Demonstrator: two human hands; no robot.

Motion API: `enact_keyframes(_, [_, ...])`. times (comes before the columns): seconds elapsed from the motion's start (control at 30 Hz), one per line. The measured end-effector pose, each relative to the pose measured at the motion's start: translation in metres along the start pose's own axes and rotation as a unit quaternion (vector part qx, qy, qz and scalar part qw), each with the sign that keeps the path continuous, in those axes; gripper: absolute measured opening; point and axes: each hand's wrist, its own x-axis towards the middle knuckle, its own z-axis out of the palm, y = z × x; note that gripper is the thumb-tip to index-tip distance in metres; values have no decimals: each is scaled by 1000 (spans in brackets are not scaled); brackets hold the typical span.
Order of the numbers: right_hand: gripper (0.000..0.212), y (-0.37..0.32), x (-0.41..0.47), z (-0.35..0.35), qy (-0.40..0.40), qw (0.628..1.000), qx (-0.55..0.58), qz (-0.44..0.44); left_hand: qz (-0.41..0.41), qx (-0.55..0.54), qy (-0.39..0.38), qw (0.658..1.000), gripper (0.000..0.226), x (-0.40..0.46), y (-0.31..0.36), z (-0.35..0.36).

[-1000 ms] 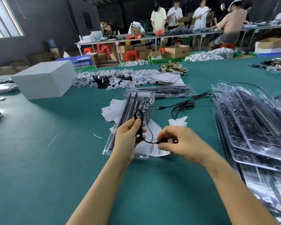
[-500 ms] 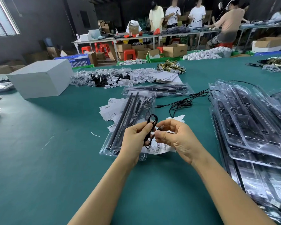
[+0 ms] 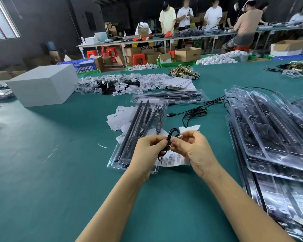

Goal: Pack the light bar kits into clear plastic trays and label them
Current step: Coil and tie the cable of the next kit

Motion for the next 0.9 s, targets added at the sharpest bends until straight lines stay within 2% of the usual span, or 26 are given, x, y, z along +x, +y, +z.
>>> enact_keyframes(0.07, [26, -2, 2, -2, -3, 999, 39, 14, 1, 14, -25, 1000, 21, -1, 1, 0])
enact_keyframes(0.17, [14, -6, 4, -5, -24, 996, 77, 36, 11, 44, -63, 997, 12, -4, 2, 2])
enact_keyframes(0.27, [20, -4, 4, -5, -7, 993, 105, 57, 27, 68, -71, 995, 11, -6, 2, 4])
enact_keyframes(0.43, [35, -2, 4, -2, 13, 993, 86, 83, 44, 50, -21, 998, 20, -7, -1, 7])
enact_keyframes(0.53, [27, -4, 2, -4, -22, 991, 61, 120, 43, 44, -1, 998, 17, -8, -3, 11])
enact_keyframes(0.7, [35, -6, 1, -5, -52, 984, 85, 148, 46, 38, 43, 997, 17, -9, -5, 15])
enact_keyframes(0.8, [31, -3, 1, -3, -36, 985, 90, 141, 44, 42, 61, 996, 20, -10, -4, 17])
enact_keyframes(0.9, [12, 1, 1, 1, -16, 992, 42, 120, 54, 87, 88, 991, 24, -12, -6, 18])
